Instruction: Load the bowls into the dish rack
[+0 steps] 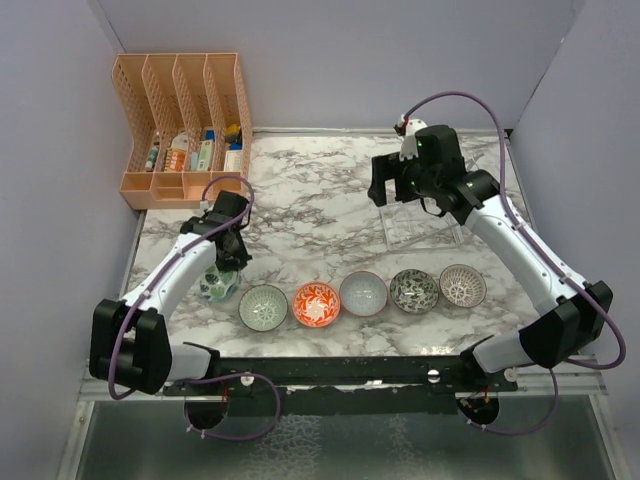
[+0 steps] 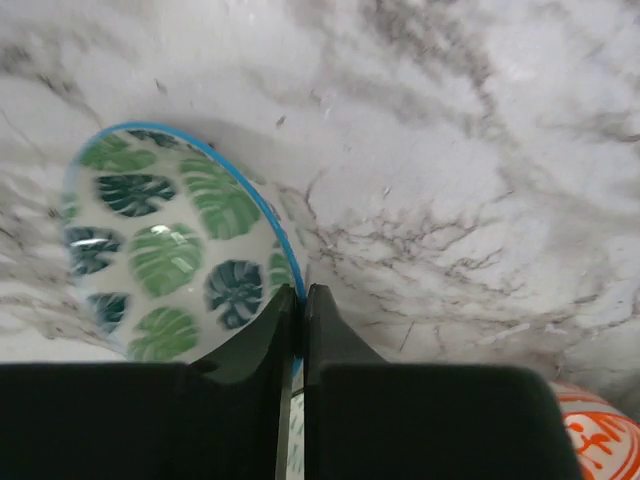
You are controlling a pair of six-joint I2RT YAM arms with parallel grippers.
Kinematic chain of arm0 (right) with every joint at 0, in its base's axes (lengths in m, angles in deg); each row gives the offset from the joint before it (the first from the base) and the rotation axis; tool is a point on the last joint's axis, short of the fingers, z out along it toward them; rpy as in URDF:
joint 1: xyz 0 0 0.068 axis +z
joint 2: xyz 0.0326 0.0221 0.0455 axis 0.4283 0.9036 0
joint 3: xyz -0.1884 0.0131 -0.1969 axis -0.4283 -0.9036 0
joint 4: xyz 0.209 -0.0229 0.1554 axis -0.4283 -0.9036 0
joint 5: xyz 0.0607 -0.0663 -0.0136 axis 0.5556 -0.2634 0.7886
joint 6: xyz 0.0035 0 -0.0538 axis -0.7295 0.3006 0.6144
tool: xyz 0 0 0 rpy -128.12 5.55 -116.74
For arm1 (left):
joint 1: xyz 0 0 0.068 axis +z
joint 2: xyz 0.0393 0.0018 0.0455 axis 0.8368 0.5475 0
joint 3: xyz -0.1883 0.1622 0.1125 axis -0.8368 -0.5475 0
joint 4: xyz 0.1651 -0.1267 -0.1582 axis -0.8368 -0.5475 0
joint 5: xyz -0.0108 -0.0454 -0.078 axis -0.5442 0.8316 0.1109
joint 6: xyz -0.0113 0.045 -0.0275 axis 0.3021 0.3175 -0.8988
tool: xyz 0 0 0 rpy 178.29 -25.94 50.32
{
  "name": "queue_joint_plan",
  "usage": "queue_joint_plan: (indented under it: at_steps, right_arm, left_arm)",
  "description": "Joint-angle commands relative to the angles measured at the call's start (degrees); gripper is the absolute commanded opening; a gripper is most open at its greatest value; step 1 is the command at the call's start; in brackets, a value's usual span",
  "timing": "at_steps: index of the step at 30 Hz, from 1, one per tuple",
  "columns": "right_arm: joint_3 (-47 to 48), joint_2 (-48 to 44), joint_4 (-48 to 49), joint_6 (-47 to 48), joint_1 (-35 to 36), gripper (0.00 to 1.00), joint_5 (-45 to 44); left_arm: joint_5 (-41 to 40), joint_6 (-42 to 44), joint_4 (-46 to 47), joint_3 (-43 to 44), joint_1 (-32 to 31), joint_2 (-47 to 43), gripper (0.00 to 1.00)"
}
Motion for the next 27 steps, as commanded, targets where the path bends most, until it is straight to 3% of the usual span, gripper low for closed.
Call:
queue_joint_plan:
  at_steps: [1,5,11,16,21,27]
  right_arm:
    - [6.22,-0.34,-0.48,-2.65,-1.20,0.96,-3.51]
    - [8.20,-0.59,0.33,-4.12,-2.72,0.96,-2.94]
    - [8.52,-1.50,0.55,-4.21,-4.21,0.96,-3.14]
    - [9.38,-1.40,-0.43,-6.34,-7.09,0.96,-2.50]
    - [11.74,-1.12,0.08,-8.68,-9.91,0.97,0.94]
    - [15.03,-0.51,0.52,-9.97,-13.64,1.00,3.58]
  left_arm:
    - [0.03,3.74,1.19,9.43,0.11,0.40,0.00]
    - [3.49,3.36,3.12,11.72,0.15,0.43,0.00]
    - [8.23,2.66,8.89,8.26,0.08,-1.39,0.00]
    - [18.26,-1.84,16.70,12.64,0.02,0.90,0.00]
    - [28.78,-15.11,36.68,12.40,-1.78,2.02,0.00]
    - [31.71,-26.61,57.37,12.70,-7.12,8.41,0.00]
